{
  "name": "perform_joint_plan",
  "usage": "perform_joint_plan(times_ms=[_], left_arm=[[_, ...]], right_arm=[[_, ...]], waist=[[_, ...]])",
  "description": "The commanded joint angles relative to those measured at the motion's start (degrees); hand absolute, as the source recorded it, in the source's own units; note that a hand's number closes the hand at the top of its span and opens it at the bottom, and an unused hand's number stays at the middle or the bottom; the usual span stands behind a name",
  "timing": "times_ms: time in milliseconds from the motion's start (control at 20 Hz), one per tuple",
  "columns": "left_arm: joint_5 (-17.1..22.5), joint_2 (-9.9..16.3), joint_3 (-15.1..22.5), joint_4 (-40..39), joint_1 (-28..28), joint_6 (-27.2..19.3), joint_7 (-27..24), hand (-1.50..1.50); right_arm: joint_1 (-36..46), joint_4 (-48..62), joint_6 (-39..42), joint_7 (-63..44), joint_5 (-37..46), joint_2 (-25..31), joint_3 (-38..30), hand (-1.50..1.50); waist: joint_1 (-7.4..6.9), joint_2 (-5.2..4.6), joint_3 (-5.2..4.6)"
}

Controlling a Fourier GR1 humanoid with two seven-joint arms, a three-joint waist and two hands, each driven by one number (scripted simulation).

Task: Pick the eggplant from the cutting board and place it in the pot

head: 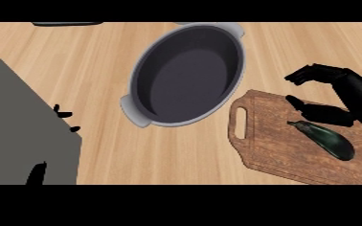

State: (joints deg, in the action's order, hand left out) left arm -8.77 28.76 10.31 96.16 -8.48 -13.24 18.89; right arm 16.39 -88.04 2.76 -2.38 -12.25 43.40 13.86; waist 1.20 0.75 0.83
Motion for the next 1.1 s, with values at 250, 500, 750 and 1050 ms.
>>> perform_joint_plan(times_ms=[250,500,750,1050], left_arm=[[6.09,-3.85,-7.26,-3.55,4.22,-1.8,5.38,0.0],[7.04,-2.58,-7.12,-3.71,4.68,-1.14,5.96,0.0],[8.81,-0.99,-6.78,-2.95,4.5,0.04,6.07,0.0],[8.83,-0.76,-5.75,-4.84,6.52,-0.31,6.14,0.0]], right_arm=[[-10.29,-4.61,-7.81,12.5,11.5,3.59,-1.49,-1.5],[-11.58,-7.77,-2.15,5.85,16.51,13.29,0.51,-1.5],[-8.77,-10.21,5.73,-3.76,18.56,23.05,0.2,-1.5],[-9.18,-16.16,18.23,-13.65,17.55,28.74,6.32,-1.5]], waist=[[0.94,-0.4,-0.9],[0.56,-0.37,-1.17],[-0.91,-0.39,-1.27],[-1.18,-0.76,-1.26]])
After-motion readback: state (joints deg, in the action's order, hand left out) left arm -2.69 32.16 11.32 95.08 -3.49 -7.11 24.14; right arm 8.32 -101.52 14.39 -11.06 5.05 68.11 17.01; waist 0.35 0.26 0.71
